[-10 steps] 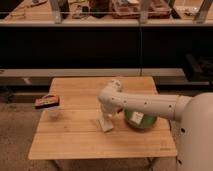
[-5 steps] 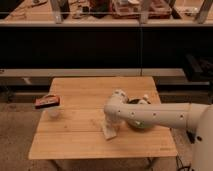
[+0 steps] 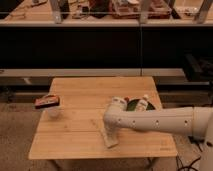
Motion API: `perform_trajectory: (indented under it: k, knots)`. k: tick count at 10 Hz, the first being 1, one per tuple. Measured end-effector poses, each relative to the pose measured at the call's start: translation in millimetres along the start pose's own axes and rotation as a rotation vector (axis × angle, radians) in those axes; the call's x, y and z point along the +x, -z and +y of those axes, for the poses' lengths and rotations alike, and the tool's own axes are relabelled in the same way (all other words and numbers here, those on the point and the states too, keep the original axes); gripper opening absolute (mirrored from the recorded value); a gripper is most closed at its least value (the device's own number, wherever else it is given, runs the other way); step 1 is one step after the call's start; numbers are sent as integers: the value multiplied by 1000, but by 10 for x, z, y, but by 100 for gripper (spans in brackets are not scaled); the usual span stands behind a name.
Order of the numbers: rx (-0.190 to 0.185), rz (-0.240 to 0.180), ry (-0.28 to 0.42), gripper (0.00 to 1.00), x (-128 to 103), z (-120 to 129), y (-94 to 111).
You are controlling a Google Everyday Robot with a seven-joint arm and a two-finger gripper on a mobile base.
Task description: Wipe the white sponge on the table
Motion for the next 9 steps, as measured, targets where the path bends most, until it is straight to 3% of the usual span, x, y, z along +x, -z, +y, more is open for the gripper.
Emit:
perform_trajectory:
  k: [2,3,6,8,9]
  knots:
    - [20,-22,5,21,-82,-104,-24]
    - [30,-28,6,19,-112,-131,-22]
    - [73,-54,22,18,-310,-318,62]
    - [111,-57,65,18,-402,-620,102]
    - [129,-48,112,18,-443,-918,138]
